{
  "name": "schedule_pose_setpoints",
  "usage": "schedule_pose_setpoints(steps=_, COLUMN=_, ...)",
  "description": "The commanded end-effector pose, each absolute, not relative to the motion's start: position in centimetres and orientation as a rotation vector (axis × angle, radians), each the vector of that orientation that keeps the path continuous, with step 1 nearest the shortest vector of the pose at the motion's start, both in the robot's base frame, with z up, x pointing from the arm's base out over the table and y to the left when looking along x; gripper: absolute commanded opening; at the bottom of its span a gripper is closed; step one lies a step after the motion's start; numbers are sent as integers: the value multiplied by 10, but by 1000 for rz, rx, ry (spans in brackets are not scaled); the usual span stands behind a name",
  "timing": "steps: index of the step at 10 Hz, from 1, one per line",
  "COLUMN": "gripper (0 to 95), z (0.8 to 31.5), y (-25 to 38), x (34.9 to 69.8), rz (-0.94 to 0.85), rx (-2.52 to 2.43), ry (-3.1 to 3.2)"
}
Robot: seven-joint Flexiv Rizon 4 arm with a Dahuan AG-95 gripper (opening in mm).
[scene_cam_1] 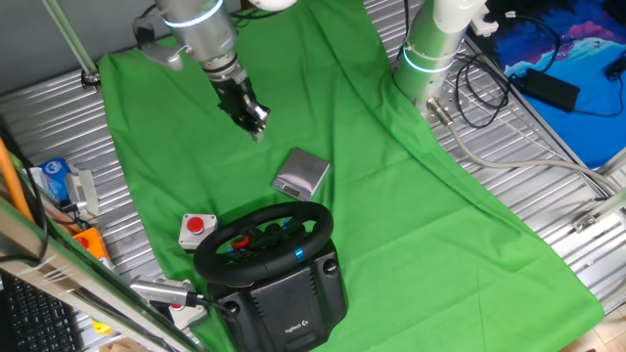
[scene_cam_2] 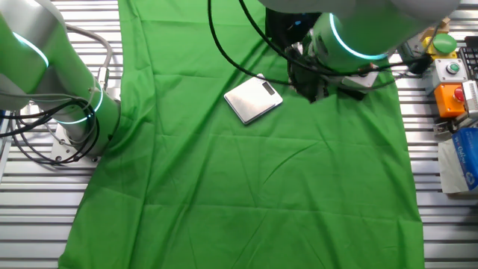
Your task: Rotate the steering wheel 90 degrees counterclockwise
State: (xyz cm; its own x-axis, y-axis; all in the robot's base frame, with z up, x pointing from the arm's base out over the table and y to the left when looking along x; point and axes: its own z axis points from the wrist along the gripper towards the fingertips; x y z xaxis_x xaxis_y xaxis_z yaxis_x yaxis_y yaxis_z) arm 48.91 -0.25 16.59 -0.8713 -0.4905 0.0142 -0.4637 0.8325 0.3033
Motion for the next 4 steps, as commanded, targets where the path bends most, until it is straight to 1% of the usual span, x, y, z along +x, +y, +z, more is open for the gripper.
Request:
schedule_pose_setpoints(steps=1, gripper=0, z=168, y=-39, x=503, rz=-429, rx=833, ry=-2889)
schedule_pose_setpoints(steps=2, gripper=0, z=168, y=-53, x=506, rz=-432, rx=861, ry=-2881)
schedule_pose_setpoints(steps=4, gripper=0, z=168, y=-58, x=507, rz=-418, rx=881, ry=-2873)
